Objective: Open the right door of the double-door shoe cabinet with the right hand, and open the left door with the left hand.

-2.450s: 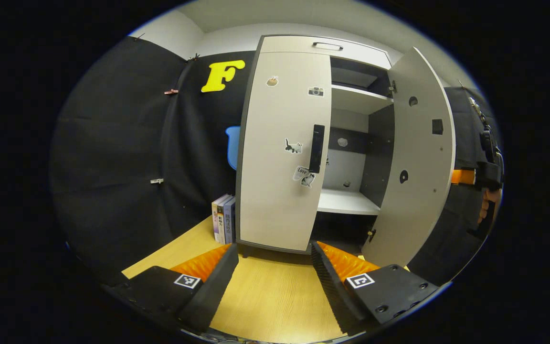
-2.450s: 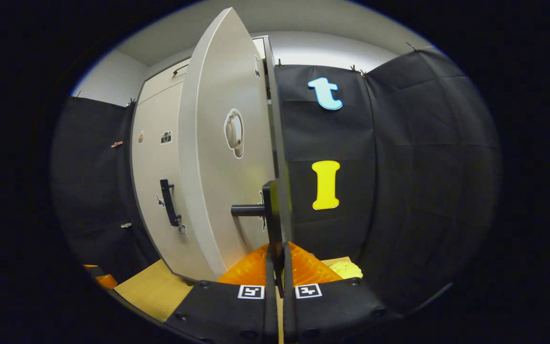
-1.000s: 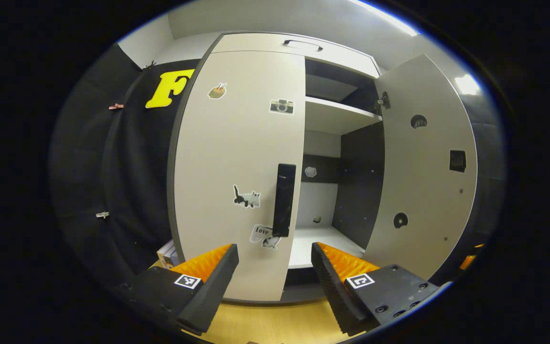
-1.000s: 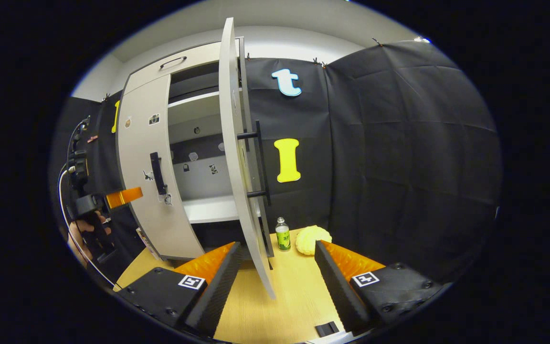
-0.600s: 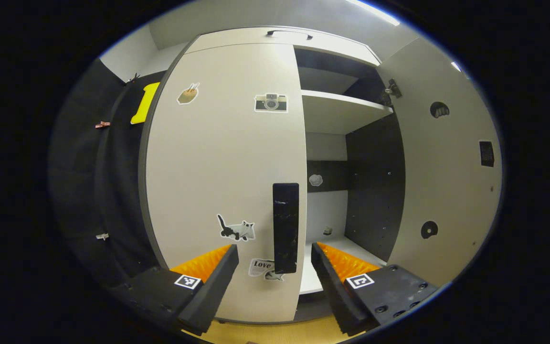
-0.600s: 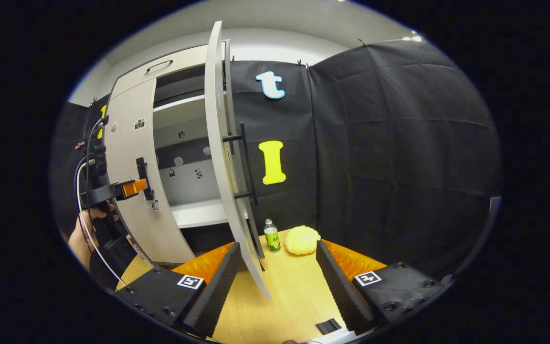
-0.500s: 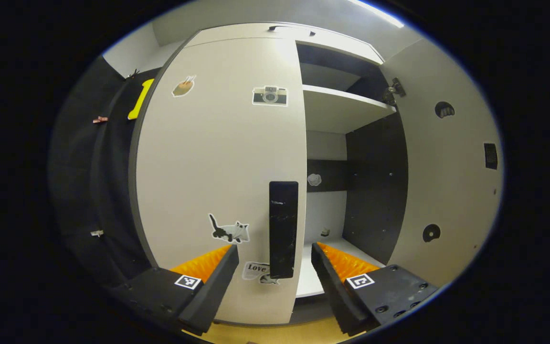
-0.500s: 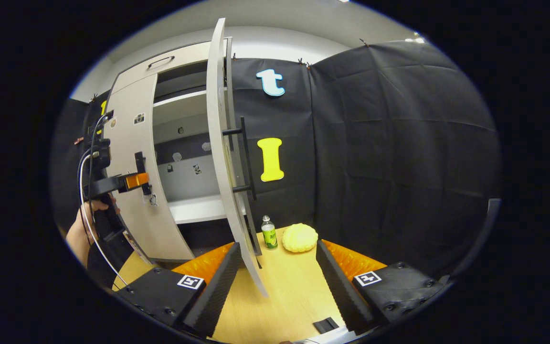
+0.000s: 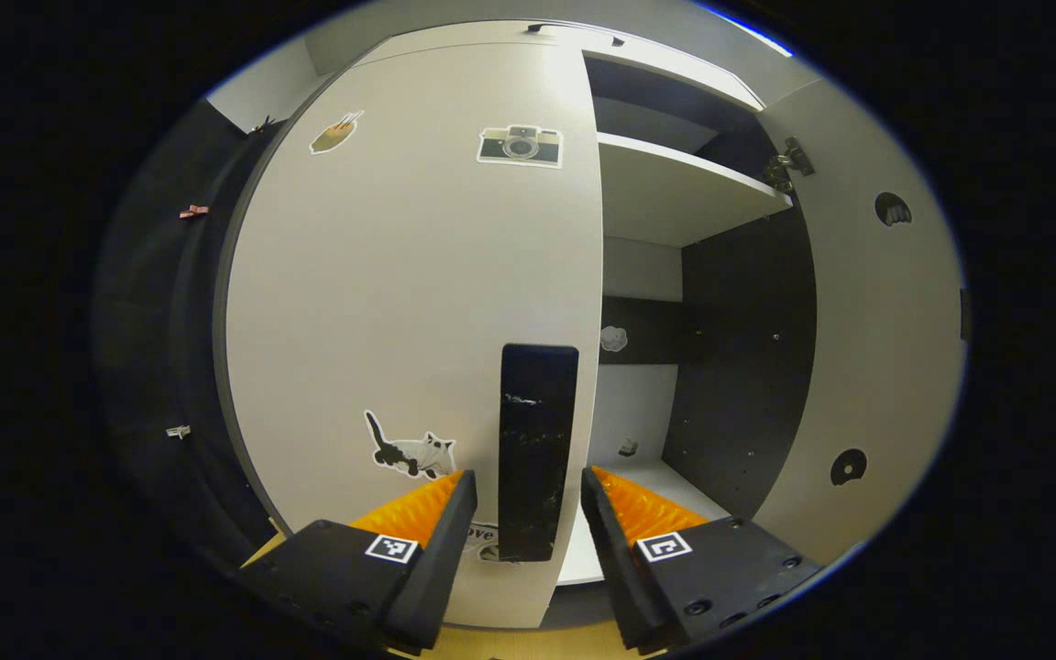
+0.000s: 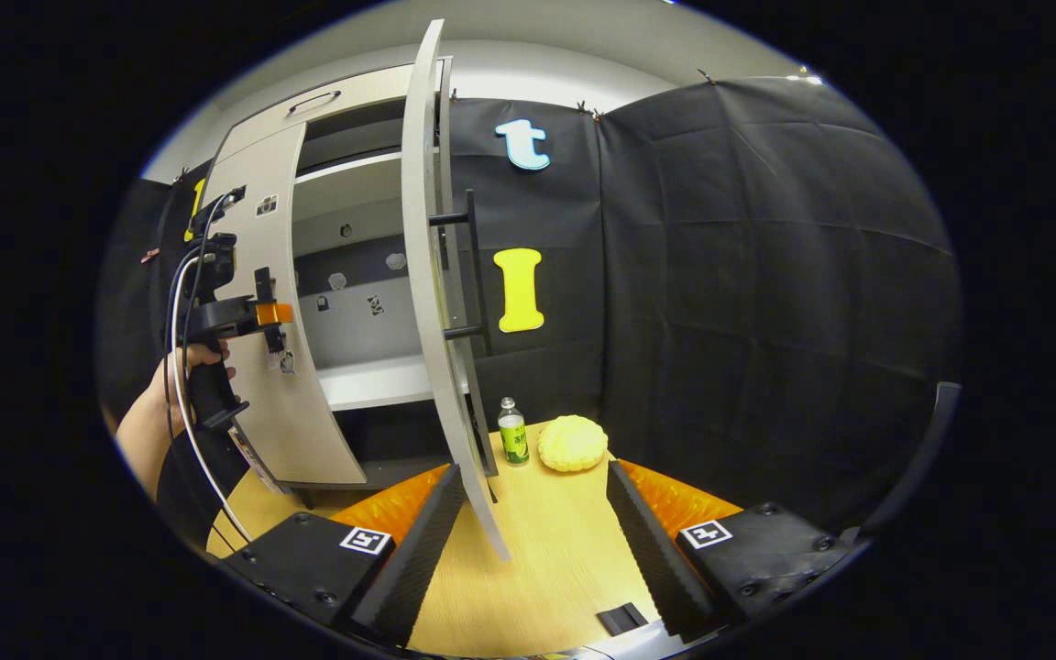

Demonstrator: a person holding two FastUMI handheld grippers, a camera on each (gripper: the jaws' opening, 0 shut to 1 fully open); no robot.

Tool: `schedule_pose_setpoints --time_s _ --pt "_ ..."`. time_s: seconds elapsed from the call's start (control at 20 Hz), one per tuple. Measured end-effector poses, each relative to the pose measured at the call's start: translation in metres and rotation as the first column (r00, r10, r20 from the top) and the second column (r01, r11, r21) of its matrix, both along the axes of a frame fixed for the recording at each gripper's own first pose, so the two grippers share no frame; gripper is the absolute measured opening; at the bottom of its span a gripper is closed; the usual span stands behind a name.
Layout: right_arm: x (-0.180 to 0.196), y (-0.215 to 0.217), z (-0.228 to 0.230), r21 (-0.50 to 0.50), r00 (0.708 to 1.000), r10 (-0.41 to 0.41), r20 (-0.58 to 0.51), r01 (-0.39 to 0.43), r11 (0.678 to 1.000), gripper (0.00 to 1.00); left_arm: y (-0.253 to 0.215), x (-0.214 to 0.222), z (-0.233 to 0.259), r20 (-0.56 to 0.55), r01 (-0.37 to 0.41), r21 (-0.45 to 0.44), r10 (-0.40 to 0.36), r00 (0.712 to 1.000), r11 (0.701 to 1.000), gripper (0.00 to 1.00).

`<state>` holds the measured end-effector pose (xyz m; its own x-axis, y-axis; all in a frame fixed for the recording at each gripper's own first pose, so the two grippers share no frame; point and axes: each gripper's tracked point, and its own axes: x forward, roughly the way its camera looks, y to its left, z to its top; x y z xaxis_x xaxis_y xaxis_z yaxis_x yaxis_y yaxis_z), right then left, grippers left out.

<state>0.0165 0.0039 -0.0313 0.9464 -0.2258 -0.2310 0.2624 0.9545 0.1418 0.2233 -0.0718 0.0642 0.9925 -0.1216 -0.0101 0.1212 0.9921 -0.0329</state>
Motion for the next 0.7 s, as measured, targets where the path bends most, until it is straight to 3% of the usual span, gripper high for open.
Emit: schedule_pose_setpoints --time_s 0.2,0.3,0.5,0.7 --pt "0.001 -0.004 -0.007 0.020 1.000 0.012 -0.010 -0.012 1.000 0.98 0.000 0.004 -0.004 -0.022 -0.002 -0.022 0.002 1.000 1.000 0.57" --pt "-0.001 -0.005 -0.011 0.016 1.000 0.016 -0.019 -0.016 1.000 0.98 0.001 0.003 -0.004 -0.022 -0.011 -0.028 0.010 1.000 1.000 0.40" --pt "0.000 -0.006 -0.011 0.026 0.999 0.028 -0.015 -0.028 0.999 0.99 0.002 0.003 -0.005 -0.018 -0.013 -0.007 0.013 1.000 1.000 0.36" --pt "-0.004 -0.004 -0.013 0.031 0.999 0.052 -0.011 -0.052 0.998 0.99 0.002 0.002 -0.006 0.016 -0.029 0.014 0.029 0.999 0.999 0.19"
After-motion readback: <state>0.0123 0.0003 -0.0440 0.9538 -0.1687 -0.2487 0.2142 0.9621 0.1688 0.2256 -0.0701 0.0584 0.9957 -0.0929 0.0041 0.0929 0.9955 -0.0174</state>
